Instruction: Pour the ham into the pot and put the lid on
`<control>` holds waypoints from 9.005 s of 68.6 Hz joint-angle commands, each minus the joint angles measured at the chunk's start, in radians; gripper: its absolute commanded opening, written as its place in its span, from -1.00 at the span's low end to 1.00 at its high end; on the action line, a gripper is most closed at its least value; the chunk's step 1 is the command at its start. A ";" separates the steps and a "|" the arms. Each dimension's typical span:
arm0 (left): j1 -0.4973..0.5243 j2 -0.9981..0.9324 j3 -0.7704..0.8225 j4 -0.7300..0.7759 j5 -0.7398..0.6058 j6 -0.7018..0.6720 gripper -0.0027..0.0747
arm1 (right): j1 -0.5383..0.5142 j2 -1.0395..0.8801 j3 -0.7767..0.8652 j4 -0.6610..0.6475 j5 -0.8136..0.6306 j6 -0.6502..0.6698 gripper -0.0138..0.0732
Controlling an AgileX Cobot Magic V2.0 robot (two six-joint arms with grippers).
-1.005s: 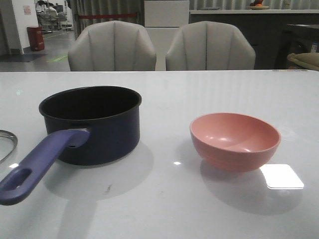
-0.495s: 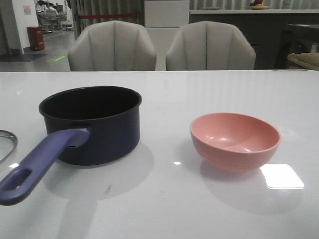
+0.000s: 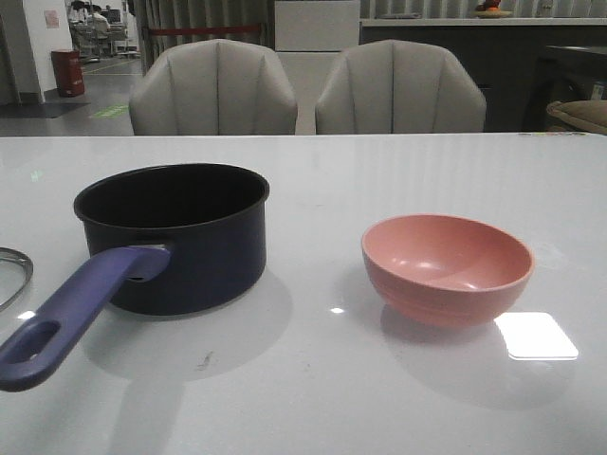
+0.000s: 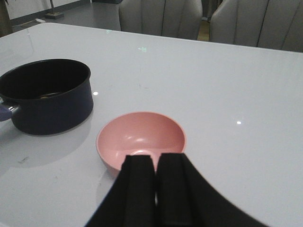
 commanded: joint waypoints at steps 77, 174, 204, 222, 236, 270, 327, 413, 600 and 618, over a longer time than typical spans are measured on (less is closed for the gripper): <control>0.460 1.152 -0.701 -0.230 0.413 0.221 0.72 | 0.002 0.008 -0.027 0.005 -0.072 -0.011 -0.32; 0.457 1.503 -0.804 -0.229 0.404 0.290 -0.37 | 0.002 0.008 -0.027 0.005 -0.072 -0.011 -0.32; 0.415 1.372 -1.019 -0.243 0.515 0.369 -0.46 | 0.002 0.008 -0.027 0.005 -0.072 -0.011 -0.32; 0.192 1.366 -1.162 -0.243 0.578 0.369 -0.46 | 0.002 0.008 -0.027 0.005 -0.072 -0.011 -0.32; 0.049 1.420 -1.225 -0.243 0.597 0.369 -0.46 | 0.002 0.008 -0.027 0.005 -0.072 -0.011 -0.32; -0.031 1.595 -1.401 -0.241 0.758 0.310 -0.44 | 0.002 0.008 -0.027 0.005 -0.072 -0.011 -0.32; -0.031 1.654 -1.423 -0.241 0.738 0.279 0.65 | 0.002 0.008 -0.027 0.005 -0.072 -0.011 -0.32; -0.027 0.787 -0.742 -0.214 0.486 0.313 -0.06 | 0.002 0.008 -0.027 0.005 -0.072 -0.011 -0.32; 0.252 -0.345 0.489 -0.011 -0.528 0.070 -0.64 | 0.002 0.008 -0.027 0.005 -0.072 -0.011 -0.32; 0.252 -0.345 0.489 -0.011 -0.528 0.070 -0.64 | 0.002 0.008 -0.027 0.005 -0.072 -0.011 -0.32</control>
